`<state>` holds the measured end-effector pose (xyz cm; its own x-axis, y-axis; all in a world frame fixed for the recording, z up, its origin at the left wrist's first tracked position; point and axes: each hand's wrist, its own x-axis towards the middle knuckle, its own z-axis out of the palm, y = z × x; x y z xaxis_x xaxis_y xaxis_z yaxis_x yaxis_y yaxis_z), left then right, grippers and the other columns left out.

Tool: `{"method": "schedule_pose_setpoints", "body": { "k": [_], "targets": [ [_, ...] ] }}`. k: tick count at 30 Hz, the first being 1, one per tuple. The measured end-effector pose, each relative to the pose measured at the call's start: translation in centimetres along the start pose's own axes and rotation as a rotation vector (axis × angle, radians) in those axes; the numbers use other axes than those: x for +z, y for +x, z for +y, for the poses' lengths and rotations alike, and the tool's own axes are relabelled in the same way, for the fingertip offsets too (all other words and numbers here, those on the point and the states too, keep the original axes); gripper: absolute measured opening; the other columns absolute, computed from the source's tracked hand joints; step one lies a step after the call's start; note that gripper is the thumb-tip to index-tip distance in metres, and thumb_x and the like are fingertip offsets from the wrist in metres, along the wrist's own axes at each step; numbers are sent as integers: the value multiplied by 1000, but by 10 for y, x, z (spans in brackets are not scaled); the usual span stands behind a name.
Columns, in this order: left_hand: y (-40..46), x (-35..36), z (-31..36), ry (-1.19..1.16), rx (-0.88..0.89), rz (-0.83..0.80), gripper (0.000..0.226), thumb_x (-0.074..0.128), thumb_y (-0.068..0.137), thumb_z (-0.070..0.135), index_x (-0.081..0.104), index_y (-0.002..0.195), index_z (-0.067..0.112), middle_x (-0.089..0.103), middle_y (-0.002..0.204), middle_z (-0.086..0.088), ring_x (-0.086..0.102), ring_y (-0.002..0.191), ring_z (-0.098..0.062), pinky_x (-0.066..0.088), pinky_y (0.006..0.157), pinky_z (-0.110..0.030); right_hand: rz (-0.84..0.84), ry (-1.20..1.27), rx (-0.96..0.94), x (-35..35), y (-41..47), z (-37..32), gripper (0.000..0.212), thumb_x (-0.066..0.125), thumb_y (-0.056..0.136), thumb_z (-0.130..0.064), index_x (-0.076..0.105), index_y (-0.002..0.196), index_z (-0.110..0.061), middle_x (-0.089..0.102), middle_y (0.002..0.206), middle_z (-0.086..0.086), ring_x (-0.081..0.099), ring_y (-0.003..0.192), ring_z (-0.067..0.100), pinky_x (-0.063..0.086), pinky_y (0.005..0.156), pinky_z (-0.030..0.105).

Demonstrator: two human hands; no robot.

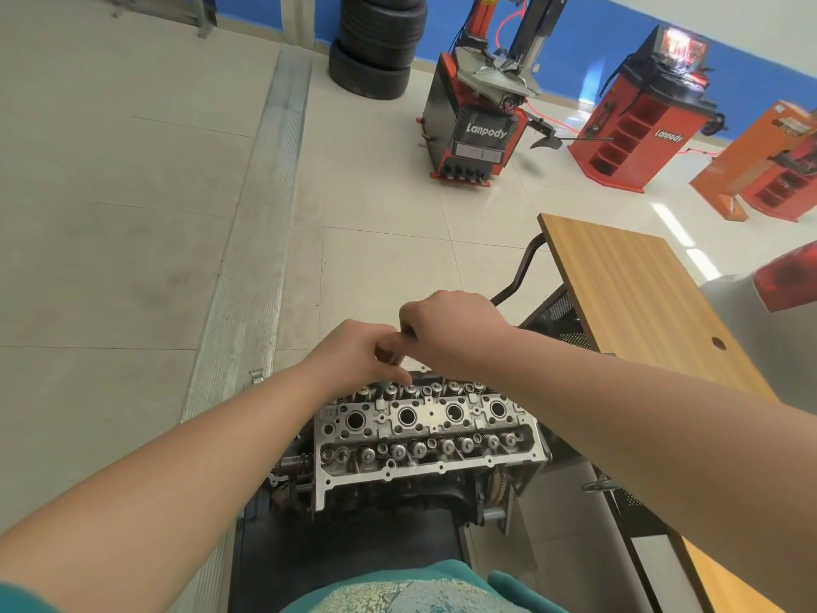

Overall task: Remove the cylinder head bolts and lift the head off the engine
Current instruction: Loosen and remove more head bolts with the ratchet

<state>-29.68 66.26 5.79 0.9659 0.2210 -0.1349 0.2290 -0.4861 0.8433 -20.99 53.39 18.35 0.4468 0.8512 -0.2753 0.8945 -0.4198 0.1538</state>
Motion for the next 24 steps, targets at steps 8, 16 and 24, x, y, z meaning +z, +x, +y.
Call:
{"method": "schedule_pose_setpoints", "body": {
  "k": [8,16,24],
  "targets": [
    [-1,-2,-5,-30,29,-54,19,79,91,26,73,86,43,77,79,15,70,70,0,45,59,-11,44,146,-68,-4,-7,4,36,59,97,-56,61,127,-35,64,112,-10,64,92,19,49,70,35],
    [-4,-1,2,-97,41,-27,31,74,94,23,70,79,50,76,82,13,70,77,-5,50,66,-12,-9,151,-169,-4,-7,7,17,66,94,-24,70,98,-39,60,113,-13,62,99,16,46,69,32],
    [-2,-2,6,-108,22,10,17,91,81,28,77,82,37,76,77,12,71,74,-5,56,75,-26,19,0,-14,1,3,-2,17,53,105,-36,57,101,-20,64,97,4,57,78,28,41,61,34]
  ]
}}
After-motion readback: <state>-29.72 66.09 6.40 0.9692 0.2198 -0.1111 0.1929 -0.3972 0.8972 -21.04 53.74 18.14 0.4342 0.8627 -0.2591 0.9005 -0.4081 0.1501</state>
